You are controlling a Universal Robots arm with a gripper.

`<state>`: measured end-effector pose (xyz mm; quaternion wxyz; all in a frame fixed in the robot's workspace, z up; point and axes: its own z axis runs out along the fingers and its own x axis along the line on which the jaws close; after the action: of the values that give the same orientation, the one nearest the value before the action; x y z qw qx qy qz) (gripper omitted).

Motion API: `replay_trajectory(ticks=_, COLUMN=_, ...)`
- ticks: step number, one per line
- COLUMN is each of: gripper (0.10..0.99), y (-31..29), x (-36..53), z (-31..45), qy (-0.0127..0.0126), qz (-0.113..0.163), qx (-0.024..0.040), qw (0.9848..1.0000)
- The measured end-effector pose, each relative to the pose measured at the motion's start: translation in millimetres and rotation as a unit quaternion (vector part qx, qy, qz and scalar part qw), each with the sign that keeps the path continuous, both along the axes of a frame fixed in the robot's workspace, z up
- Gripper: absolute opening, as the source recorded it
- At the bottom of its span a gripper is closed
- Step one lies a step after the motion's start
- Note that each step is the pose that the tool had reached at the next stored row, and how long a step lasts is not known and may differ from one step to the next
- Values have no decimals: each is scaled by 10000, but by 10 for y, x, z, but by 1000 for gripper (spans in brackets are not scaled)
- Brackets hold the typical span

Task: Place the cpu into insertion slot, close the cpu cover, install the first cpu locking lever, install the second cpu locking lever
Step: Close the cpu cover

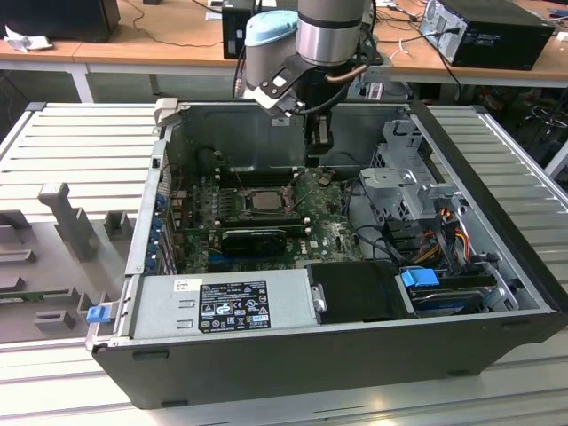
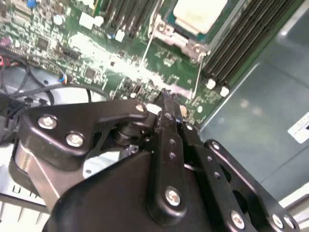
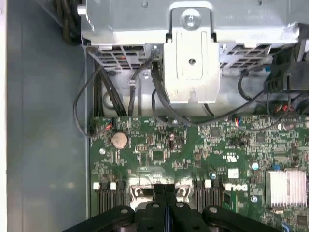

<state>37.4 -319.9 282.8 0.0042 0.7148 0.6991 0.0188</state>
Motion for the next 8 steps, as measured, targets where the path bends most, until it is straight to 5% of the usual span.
replay_trajectory(ticks=1, gripper=106, y=0, x=21, z=-61, qy=0, qz=7, qx=-1, qw=10000)
replay_trajectory(ticks=8, gripper=106, y=0, x=58, z=-103, qy=0, qz=7, qx=-1, qw=10000)
